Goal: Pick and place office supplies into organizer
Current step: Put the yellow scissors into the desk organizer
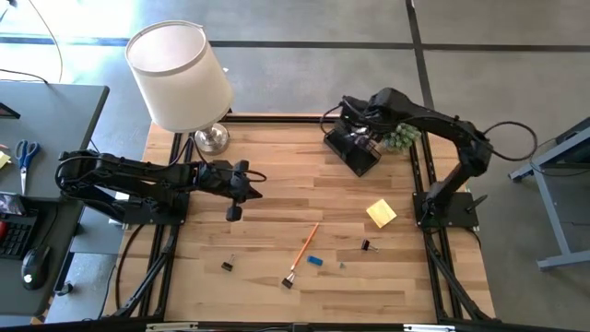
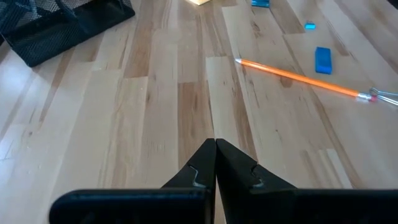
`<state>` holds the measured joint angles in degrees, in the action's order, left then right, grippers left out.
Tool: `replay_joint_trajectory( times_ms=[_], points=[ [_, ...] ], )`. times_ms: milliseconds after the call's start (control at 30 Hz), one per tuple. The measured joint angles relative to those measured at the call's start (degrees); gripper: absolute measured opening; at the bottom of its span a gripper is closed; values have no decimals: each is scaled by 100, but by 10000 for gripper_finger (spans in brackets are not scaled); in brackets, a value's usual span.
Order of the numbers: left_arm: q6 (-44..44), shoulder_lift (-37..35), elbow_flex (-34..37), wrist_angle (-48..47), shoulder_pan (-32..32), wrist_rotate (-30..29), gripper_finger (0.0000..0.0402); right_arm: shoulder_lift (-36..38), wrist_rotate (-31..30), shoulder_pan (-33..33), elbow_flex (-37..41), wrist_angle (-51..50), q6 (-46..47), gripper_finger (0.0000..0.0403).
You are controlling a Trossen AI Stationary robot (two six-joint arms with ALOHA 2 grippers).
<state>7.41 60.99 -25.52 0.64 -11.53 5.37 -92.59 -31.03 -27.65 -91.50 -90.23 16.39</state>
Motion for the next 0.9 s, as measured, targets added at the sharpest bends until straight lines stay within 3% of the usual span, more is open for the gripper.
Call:
replay_joint_trajectory(
  times_ms=[233, 400, 667, 900],
  points=[
    [-18, 0, 0, 96, 0, 0, 1, 404, 203, -496, 1263, 94, -80, 100],
    [-23, 0, 0, 190, 0, 0, 1, 417, 48, -818, 1953, 1140, -864, 84],
    [-25, 0, 0, 224, 0, -1, 1, 460, -275, -781, 1950, 1857, -1662, 59],
    [-25, 0, 0, 215, 0, -2, 1, 1150, -264, -372, 1833, 2987, -2090, 26]
  ],
)
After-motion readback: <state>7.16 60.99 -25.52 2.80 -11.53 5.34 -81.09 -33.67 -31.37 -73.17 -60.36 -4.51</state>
